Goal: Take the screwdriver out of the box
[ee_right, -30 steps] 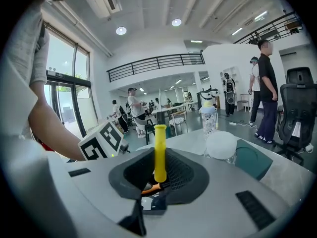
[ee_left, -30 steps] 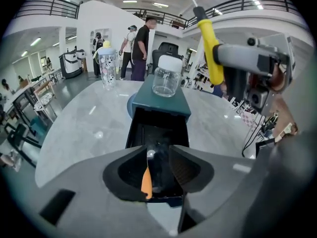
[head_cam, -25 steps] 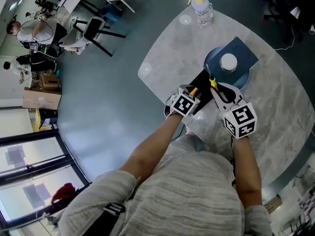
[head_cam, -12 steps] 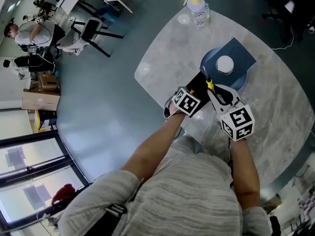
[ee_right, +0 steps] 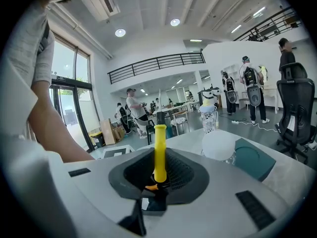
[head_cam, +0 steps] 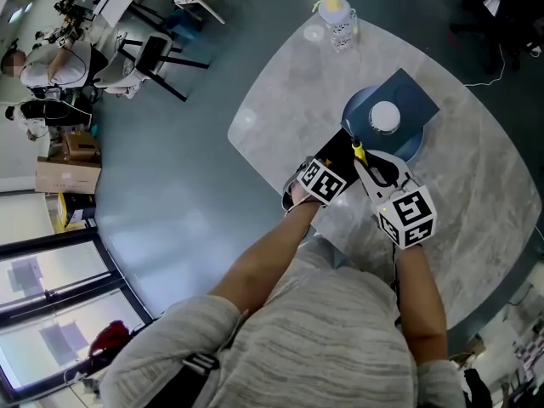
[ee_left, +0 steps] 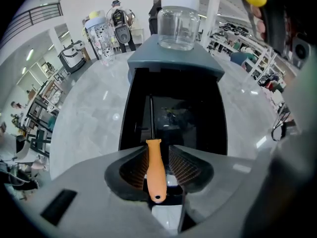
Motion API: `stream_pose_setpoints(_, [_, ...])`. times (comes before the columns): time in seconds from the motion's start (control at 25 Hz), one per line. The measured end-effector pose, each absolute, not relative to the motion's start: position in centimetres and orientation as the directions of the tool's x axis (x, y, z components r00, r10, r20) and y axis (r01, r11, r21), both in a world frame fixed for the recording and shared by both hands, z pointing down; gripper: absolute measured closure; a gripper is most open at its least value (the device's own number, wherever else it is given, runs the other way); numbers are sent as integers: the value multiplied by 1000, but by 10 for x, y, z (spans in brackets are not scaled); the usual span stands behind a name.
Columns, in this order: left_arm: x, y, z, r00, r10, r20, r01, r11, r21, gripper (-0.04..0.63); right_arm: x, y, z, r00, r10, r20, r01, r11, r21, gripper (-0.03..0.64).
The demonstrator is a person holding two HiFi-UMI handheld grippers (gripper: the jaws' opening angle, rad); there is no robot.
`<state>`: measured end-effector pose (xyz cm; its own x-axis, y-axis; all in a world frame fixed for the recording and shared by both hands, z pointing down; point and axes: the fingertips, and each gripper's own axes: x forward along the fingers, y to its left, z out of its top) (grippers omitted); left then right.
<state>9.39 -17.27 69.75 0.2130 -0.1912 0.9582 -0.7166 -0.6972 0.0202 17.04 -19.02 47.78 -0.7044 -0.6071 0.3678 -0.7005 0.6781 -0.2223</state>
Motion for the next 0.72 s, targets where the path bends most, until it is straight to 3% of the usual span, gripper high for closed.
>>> stream_pose_setpoints(0.32, [94, -173, 696, 241, -177, 954, -673, -739, 33, 505, 168, -191, 479, -702, -605, 375, -703, 674, -227, 552])
stream_pose_setpoints(0.72, [98, -169, 696, 259, -184, 948, -647, -762, 29, 509, 177, -186, 479, -673, -633, 384, -732, 644, -222, 552])
